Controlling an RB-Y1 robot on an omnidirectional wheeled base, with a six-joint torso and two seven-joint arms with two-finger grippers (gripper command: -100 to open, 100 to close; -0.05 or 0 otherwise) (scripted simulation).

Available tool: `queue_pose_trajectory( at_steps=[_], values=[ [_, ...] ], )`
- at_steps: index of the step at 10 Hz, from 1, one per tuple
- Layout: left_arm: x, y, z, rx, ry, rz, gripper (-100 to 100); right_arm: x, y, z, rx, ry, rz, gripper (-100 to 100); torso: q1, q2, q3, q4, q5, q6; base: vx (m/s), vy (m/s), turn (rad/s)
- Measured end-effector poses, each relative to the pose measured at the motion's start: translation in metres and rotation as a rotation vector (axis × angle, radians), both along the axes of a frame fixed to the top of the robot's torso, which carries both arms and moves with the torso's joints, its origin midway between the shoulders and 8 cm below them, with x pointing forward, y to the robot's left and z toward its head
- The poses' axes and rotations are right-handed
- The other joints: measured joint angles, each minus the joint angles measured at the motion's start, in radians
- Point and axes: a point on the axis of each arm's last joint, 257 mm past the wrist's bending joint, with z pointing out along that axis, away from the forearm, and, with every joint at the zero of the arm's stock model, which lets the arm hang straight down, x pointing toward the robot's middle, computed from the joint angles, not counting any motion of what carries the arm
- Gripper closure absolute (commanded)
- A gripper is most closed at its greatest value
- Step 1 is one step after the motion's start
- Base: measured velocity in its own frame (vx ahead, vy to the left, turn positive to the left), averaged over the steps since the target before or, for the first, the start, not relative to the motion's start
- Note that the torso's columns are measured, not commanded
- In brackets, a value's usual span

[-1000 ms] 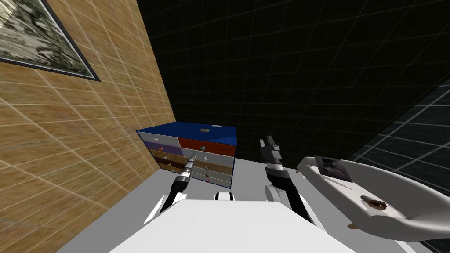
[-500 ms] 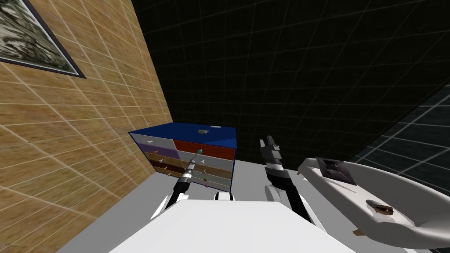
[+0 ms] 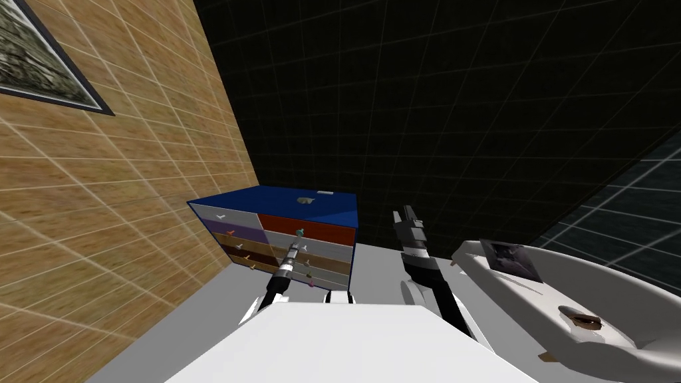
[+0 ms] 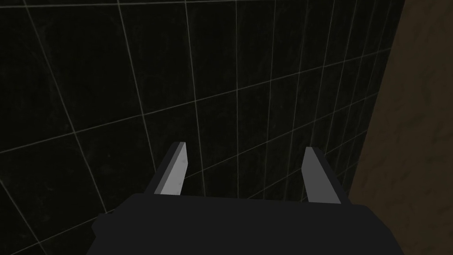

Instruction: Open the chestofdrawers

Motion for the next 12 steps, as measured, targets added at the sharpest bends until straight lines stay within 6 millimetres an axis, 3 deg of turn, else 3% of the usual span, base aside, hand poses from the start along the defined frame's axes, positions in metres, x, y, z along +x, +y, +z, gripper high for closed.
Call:
queue_pose_trajectory(
  at_steps=[2,3,9,10,12],
  values=[
    [0.006,0.001,0.008,0.001,-0.003,0.003,-100,0.000,0.000,0.000,0.000,0.000,0.000,0,0.000,-0.003,-0.001,-0.001,0.000,0.000,0.060,0.000,-0.013],
    [0.006,0.002,0.008,0.000,-0.001,0.003,100,0.000,0.000,0.000,0.000,0.000,0.000,0,0.000,0.000,0.000,0.000,0.000,0.000,-0.031,0.004,0.031],
    [0.001,0.002,0.012,0.001,-0.002,-0.005,100,0.000,0.000,0.000,0.000,0.000,0.000,0,0.002,0.000,0.000,0.000,0.001,0.000,-0.127,0.013,0.010],
    [0.001,0.002,0.011,0.001,-0.001,-0.005,-100,0.000,0.000,0.000,0.000,0.000,0.000,0,0.000,-0.006,-0.003,-0.001,0.000,0.000,0.085,-0.015,-0.029],
    [0.006,0.007,0.015,0.012,0.005,-0.004,-100,0.000,0.000,0.000,0.000,0.000,0.000,0,-0.003,-0.012,-0.007,-0.003,-0.001,0.000,0.149,-0.042,-0.019]
  ],
)
